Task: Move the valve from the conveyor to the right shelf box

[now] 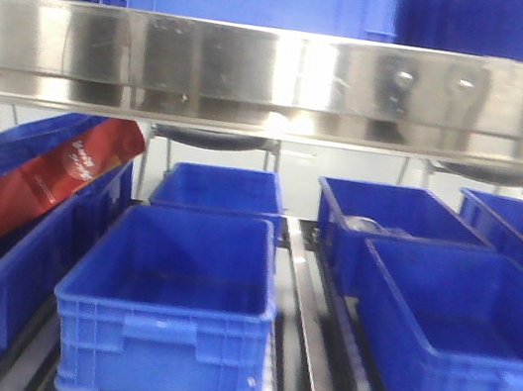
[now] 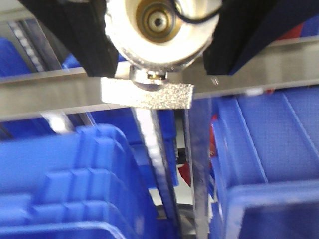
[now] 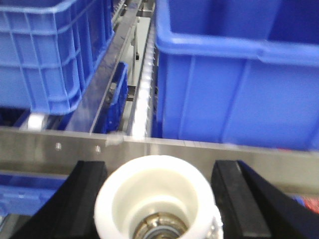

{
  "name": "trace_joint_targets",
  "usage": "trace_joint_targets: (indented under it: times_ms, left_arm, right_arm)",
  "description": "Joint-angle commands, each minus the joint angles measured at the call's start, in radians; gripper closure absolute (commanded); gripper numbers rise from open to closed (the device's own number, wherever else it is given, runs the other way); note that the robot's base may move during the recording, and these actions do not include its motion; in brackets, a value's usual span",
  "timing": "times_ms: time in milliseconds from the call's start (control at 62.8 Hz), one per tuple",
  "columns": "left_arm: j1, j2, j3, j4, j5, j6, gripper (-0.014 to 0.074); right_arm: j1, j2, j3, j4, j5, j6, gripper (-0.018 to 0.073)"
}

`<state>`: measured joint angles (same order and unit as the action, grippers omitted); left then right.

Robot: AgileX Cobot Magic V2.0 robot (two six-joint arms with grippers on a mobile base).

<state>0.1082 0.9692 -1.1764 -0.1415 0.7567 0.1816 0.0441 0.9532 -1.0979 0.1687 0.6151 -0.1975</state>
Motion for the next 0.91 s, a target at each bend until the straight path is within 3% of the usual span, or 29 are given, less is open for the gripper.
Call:
trace_joint_targets:
  times_ms: [0, 892]
  left_arm:
    - [-0.005, -0.007, -0.015, -0.004, -0.049, -0.006, 0.0708]
    - [-0.005, -0.007, -0.015, -0.004, -0.049, -0.006, 0.0708]
  right_arm:
    - [0.000, -0.010, -0.019, 0.000, -0.074, -0.005, 0.0713]
    - [0.000, -0.010, -0.019, 0.000, -0.074, -0.005, 0.0713]
